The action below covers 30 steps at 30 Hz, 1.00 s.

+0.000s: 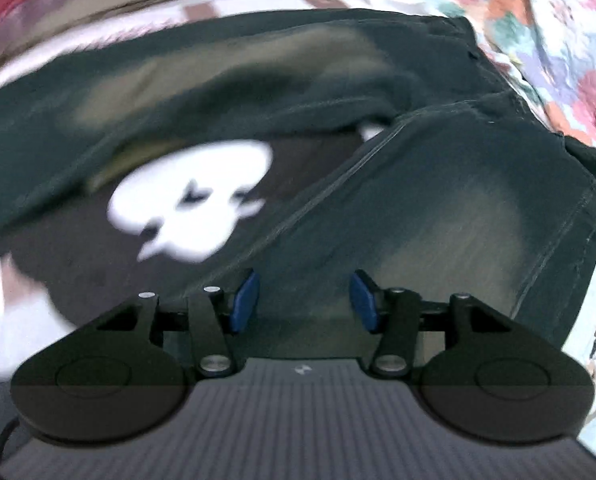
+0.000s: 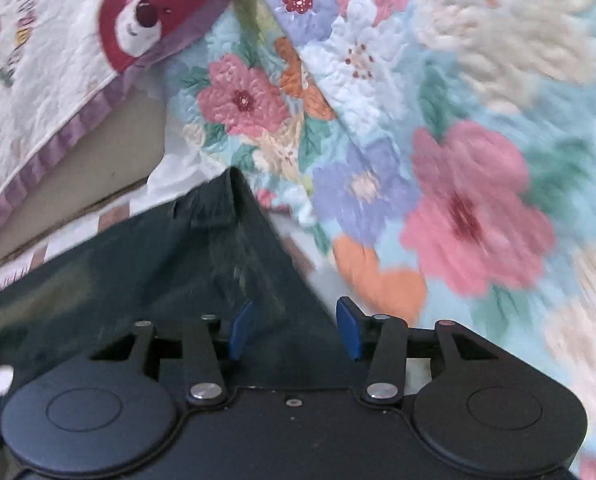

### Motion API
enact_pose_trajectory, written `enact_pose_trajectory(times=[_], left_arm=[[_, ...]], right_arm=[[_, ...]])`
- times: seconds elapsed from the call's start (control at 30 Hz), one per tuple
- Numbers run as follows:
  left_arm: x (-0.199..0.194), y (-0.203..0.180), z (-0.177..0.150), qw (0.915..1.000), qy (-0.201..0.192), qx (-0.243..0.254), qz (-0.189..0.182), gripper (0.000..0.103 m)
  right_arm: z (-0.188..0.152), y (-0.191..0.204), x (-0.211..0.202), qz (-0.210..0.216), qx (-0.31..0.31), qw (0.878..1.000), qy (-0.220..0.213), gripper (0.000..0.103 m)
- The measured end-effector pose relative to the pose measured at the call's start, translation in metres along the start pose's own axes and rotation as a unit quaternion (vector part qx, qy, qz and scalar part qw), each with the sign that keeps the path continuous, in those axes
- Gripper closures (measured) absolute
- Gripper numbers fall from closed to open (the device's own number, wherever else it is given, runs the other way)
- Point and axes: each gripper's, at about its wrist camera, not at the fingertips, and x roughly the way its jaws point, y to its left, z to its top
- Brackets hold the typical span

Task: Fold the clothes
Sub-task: 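Grasp the frayed hem with the left tool and lift it toward the waist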

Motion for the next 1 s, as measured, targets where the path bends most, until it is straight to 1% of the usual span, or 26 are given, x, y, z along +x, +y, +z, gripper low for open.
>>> enact_pose_trajectory(times=[0.07,0.13,0.2,0.27,0.33,0.4,0.47,0.5,0.53,0.6,0.63,0.7,0.8,0.87,0.9,0.93,1.0], left_arm=[[-0.008,0.011,-0.013,0.9999,0.000,-0.014,0.005,0.052],[-0.017,0.023,-0.019,0.9997,0.002,-0.018,0.016,0.052],[-0.027,0.034,-0.022,0.9994,0.001,-0.019,0.030,0.052],[-0.041,0.053,-0.030,0.9988,-0.002,-0.023,0.042,0.051],[-0.056,0.077,-0.042,0.9978,-0.001,-0.036,0.055,0.050],[-0.069,0.108,-0.058,0.9951,0.002,-0.060,0.078,0.049],[-0.087,0.140,-0.077,0.9906,-0.001,-0.095,0.099,0.046],[-0.099,0.155,-0.085,0.9880,-0.007,-0.116,0.102,0.044],[-0.111,0.171,-0.093,0.9850,-0.017,-0.141,0.099,0.044],[-0.129,0.198,-0.106,0.9770,-0.026,-0.178,0.115,0.044],[-0.136,0.212,-0.113,0.9694,-0.021,-0.194,0.149,0.044],[-0.146,0.234,-0.121,0.9555,-0.021,-0.216,0.200,0.044],[-0.160,0.262,-0.135,0.9374,-0.034,-0.254,0.235,0.044],[-0.162,0.273,-0.140,0.9285,-0.043,-0.276,0.245,0.044],[-0.164,0.278,-0.143,0.9241,-0.049,-0.287,0.247,0.046],[-0.165,0.280,-0.141,0.9222,-0.067,-0.299,0.236,0.046],[-0.164,0.284,-0.129,0.9238,-0.107,-0.311,0.196,0.046]], right_arm=[[-0.026,0.008,-0.013,-0.006,0.018,1.000,0.004,0.051],[-0.044,0.021,-0.017,0.015,0.027,0.999,0.013,0.051],[-0.054,0.039,-0.008,0.027,0.013,0.999,0.030,0.051],[-0.060,0.058,-0.004,0.033,0.001,0.999,0.040,0.051],[-0.059,0.075,-0.004,0.051,0.003,0.998,0.037,0.051],[-0.058,0.092,-0.003,0.084,0.011,0.996,0.041,0.051],[-0.060,0.113,-0.004,0.104,-0.004,0.993,0.048,0.051],[-0.062,0.123,-0.003,0.113,-0.014,0.992,0.050,0.051],[-0.065,0.132,-0.005,0.121,-0.023,0.991,0.052,0.051],[-0.072,0.148,-0.003,0.136,-0.032,0.988,0.060,0.050],[-0.075,0.154,-0.001,0.143,-0.034,0.987,0.067,0.050],[-0.080,0.166,0.005,0.148,-0.035,0.985,0.081,0.050],[-0.085,0.181,0.006,0.159,-0.048,0.982,0.088,0.050],[-0.087,0.188,0.004,0.165,-0.065,0.980,0.091,0.050],[-0.088,0.192,0.003,0.165,-0.074,0.979,0.092,0.050],[-0.087,0.194,0.003,0.160,-0.083,0.979,0.091,0.050],[-0.083,0.198,0.004,0.148,-0.095,0.981,0.087,0.050]])
